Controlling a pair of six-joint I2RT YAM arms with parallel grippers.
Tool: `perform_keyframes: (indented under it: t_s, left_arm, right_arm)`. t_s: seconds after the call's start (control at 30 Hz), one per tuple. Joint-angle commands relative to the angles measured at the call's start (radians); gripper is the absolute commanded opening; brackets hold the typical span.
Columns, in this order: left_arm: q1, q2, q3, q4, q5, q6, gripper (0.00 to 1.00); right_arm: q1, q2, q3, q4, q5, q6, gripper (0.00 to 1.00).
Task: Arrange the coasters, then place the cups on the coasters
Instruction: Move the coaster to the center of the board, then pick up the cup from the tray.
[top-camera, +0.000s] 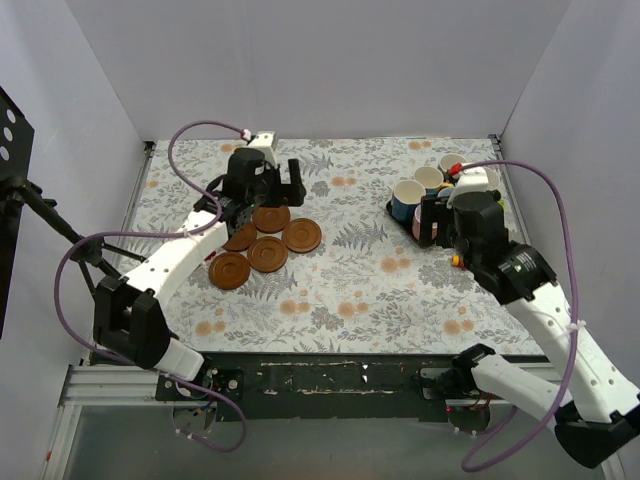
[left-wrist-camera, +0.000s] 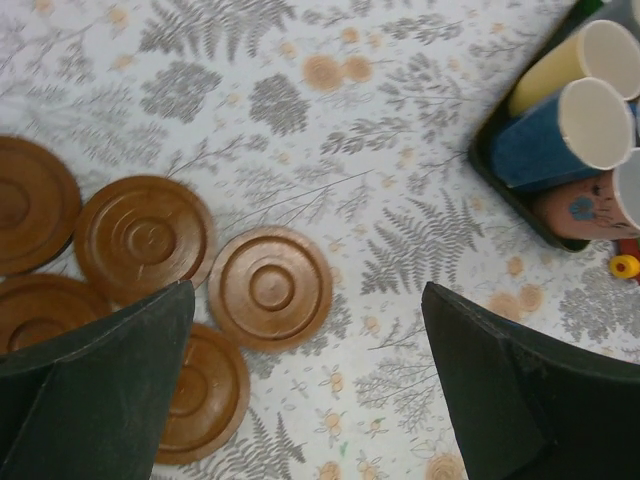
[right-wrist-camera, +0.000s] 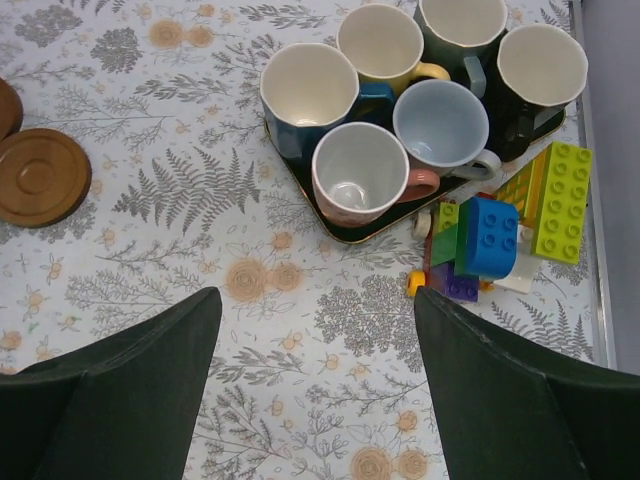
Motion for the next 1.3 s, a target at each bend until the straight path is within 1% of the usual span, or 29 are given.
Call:
perform_keyframes:
  t_s: [0.0, 0.1, 0.2, 0.37, 0.43, 0.5, 0.53, 0.77, 0.9, 0.97, 1.03, 1.13, 1.27]
  left_arm:
    - [0.068, -0.096, -0.146, 0.060, 0.035, -0.064, 0.98]
    - [0.082, -0.152, -0.227, 0.097, -0.030, -0.048, 0.98]
    - [0.082, -0.201, -0.281, 0.133, -0.094, -0.017, 0.98]
    - [0.080, -0.256, -0.312, 0.150, -0.134, 0.000, 0.98]
    - [0.082, -0.270, -0.320, 0.153, -0.155, 0.008, 0.98]
    - [0.082, -0.273, -0.324, 0.155, -0.172, 0.015, 0.98]
    - [0.082, -0.274, -0.326, 0.155, -0.175, 0.018, 0.98]
    - [0.082, -0.248, -0.320, 0.146, -0.142, 0.011, 0.98]
    - [0.082, -0.242, -0.323, 0.146, -0.125, 0.005, 0.98]
    - [0.082, -0.242, -0.323, 0.146, -0.123, 0.003, 0.98]
    - [0.082, -0.239, -0.323, 0.144, -0.123, 0.003, 0.98]
    - [0.082, -0.233, -0.320, 0.144, -0.119, 0.003, 0.98]
    - [0.082, -0.224, -0.317, 0.138, -0.120, 0.005, 0.98]
  right_arm:
    - [-0.131, 0.101, 0.099, 0.011, -0.154, -0.085, 0.85]
    - [-0.244, 0.179, 0.160, 0.033, -0.298, -0.111, 0.84]
    - [-0.320, 0.259, 0.194, 0.063, -0.387, -0.134, 0.83]
    - [-0.349, 0.411, 0.231, 0.128, -0.460, -0.196, 0.80]
    - [-0.360, 0.467, 0.246, 0.151, -0.489, -0.248, 0.80]
    - [-0.378, 0.527, 0.278, 0.162, -0.492, -0.271, 0.79]
    - [-0.389, 0.556, 0.303, 0.157, -0.525, -0.279, 0.77]
    - [-0.430, 0.733, 0.423, 0.140, -0.575, -0.318, 0.69]
    - [-0.429, 0.802, 0.453, 0.155, -0.601, -0.380, 0.66]
    - [-0.430, 0.836, 0.466, 0.160, -0.599, -0.407, 0.63]
    - [-0.430, 0.866, 0.481, 0.163, -0.645, -0.435, 0.60]
    - [-0.430, 0.888, 0.486, 0.194, -0.717, -0.455, 0.59]
    - [-0.429, 0.900, 0.503, 0.165, -0.783, -0.446, 0.58]
